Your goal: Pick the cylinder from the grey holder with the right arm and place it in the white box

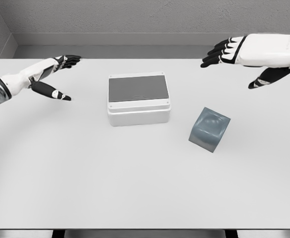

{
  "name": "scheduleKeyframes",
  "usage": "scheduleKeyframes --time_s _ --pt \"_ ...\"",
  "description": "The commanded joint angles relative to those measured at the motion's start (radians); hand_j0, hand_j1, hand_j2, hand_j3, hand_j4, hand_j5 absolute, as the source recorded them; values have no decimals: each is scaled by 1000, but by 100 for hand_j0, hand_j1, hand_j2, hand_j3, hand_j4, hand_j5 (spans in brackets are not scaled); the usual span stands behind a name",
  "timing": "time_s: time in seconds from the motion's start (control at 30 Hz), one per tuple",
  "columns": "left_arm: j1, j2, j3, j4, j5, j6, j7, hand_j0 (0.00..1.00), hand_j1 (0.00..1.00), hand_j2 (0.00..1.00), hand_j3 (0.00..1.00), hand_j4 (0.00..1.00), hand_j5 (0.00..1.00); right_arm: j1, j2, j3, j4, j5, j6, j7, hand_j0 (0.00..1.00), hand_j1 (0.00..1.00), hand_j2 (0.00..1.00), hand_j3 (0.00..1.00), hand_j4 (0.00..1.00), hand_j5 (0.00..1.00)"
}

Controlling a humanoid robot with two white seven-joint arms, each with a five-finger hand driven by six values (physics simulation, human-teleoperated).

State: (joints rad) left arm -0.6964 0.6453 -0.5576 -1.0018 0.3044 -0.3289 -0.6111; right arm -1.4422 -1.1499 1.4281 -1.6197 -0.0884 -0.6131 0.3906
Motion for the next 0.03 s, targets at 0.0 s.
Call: scheduleKeyframes --time_s 0.0 --pt "3 2 21 29 9 1 0 100 100 100 100 100 100 2 2 -2 0 -4 2 2 100 100 100 100 100 100"
